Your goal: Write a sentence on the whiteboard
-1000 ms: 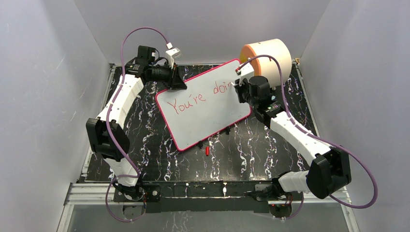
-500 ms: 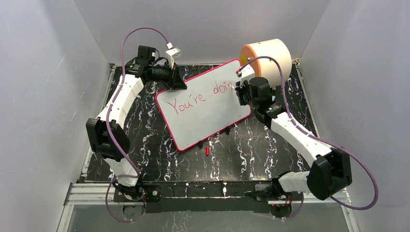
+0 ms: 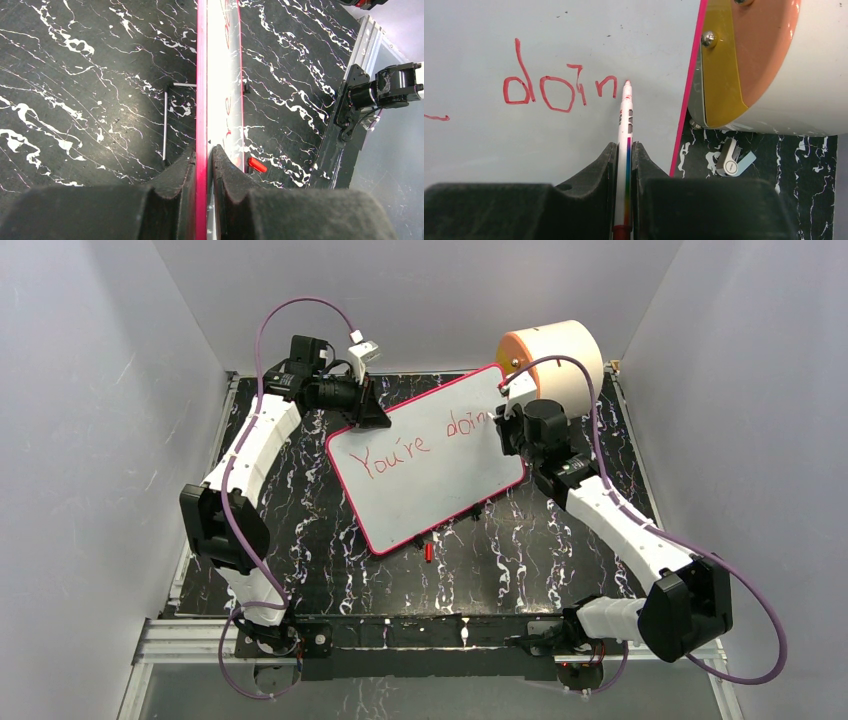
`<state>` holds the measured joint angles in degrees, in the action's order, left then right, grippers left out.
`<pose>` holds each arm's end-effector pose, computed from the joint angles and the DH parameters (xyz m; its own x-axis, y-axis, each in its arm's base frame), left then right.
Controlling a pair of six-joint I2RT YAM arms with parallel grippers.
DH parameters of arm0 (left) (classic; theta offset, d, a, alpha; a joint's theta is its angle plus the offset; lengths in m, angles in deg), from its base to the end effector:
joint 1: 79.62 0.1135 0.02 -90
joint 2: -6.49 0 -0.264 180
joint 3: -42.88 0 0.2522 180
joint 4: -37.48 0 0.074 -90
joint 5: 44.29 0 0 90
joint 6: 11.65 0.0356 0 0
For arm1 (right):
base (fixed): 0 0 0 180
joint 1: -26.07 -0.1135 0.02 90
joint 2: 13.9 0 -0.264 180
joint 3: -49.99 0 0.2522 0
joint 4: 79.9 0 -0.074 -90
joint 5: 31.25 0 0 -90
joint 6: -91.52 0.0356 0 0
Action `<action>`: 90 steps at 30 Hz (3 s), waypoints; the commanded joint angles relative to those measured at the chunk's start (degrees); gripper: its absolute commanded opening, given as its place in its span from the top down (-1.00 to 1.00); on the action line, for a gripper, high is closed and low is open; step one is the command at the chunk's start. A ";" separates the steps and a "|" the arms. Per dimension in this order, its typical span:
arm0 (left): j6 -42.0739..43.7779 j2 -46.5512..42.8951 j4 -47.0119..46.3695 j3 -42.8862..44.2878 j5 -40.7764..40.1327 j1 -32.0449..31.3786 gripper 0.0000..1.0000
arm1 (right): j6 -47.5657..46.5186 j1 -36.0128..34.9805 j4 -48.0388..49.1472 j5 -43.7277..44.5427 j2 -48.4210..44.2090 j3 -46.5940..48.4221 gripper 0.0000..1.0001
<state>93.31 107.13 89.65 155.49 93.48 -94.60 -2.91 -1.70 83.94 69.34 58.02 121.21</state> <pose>0.3702 -0.1263 0.3621 -0.4165 0.2911 -0.8613 0.8566 0.4430 -0.2646 0.2637 0.1315 0.3298 -0.2325 -0.2082 -0.9500 -0.3213 0.9384 -0.1271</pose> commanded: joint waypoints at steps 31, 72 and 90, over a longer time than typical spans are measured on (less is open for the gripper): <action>3.54 2.01 7.46 -2.33 -3.55 -2.41 1.00 | 0.02 2.02 7.17 -3.00 2.07 2.29 1.00; 3.50 2.10 7.46 -2.25 -3.85 -2.41 1.00 | -0.71 2.31 0.00 -3.13 0.09 -1.09 1.00; 3.47 2.19 7.47 -2.24 -3.61 -2.35 1.00 | -0.09 2.93 7.23 -2.77 1.39 -0.75 1.00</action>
<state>93.15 107.17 89.81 155.49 93.07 -94.60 -3.17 0.97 85.54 66.61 58.68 119.44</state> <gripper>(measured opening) 0.105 0.202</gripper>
